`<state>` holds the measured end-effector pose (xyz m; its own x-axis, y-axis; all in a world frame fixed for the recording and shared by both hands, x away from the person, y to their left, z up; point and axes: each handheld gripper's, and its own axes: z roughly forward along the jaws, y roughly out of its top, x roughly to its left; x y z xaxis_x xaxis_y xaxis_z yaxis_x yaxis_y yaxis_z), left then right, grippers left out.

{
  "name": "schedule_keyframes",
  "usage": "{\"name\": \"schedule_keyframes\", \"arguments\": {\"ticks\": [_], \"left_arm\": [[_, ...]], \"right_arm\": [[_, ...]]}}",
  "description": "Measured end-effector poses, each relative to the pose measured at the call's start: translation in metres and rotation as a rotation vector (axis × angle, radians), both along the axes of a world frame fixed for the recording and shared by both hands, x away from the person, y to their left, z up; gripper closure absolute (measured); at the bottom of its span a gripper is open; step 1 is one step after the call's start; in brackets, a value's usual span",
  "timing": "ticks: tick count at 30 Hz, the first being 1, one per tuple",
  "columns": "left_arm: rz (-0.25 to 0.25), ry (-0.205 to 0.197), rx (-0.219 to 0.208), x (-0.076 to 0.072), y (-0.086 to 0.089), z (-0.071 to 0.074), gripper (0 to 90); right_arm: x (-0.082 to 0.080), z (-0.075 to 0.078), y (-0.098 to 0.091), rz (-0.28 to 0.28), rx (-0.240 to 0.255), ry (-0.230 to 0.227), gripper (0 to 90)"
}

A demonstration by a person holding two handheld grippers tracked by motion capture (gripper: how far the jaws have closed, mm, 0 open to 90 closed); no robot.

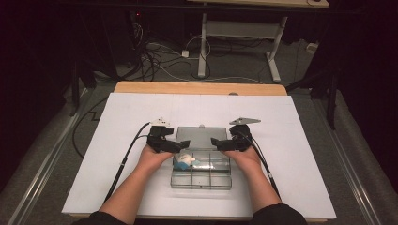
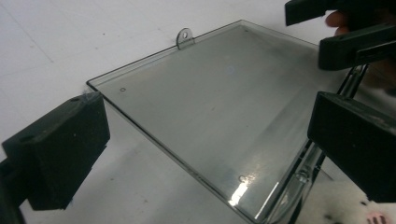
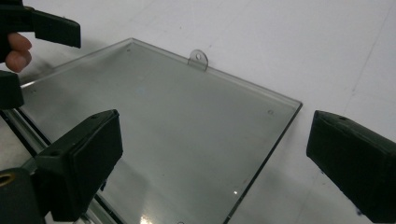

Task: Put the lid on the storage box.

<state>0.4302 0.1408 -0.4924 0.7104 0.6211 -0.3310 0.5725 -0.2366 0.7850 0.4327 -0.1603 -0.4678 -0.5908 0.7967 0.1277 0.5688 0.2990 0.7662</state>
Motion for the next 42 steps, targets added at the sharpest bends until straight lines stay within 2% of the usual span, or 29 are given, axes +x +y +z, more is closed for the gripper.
{"name": "schedule_keyframes", "arguments": {"ticks": [4,11,26,33,42], "left_arm": [[0.002,-0.015,-0.016,-0.004,-0.001,-0.001,0.0],[-0.006,-0.01,-0.017,-0.007,-0.002,-0.003,0.0],[-0.003,-0.002,-0.032,-0.007,-0.002,-0.004,1.7],[-0.004,-0.006,-0.03,-0.007,-0.002,-0.004,2.4],[-0.001,-0.011,-0.03,-0.007,-0.002,-0.005,2.6]], "right_arm": [[0.0,-0.005,0.002,0.0,-0.001,0.05,7.2],[-0.001,-0.005,0.002,0.001,0.018,0.073,12.9],[0.001,-0.008,-0.003,-0.026,0.075,0.156,13.8],[0.0,-0.013,-0.008,-0.037,0.145,0.209,15.7],[0.0,-0.013,-0.009,-0.029,0.167,0.223,18.4]]}}
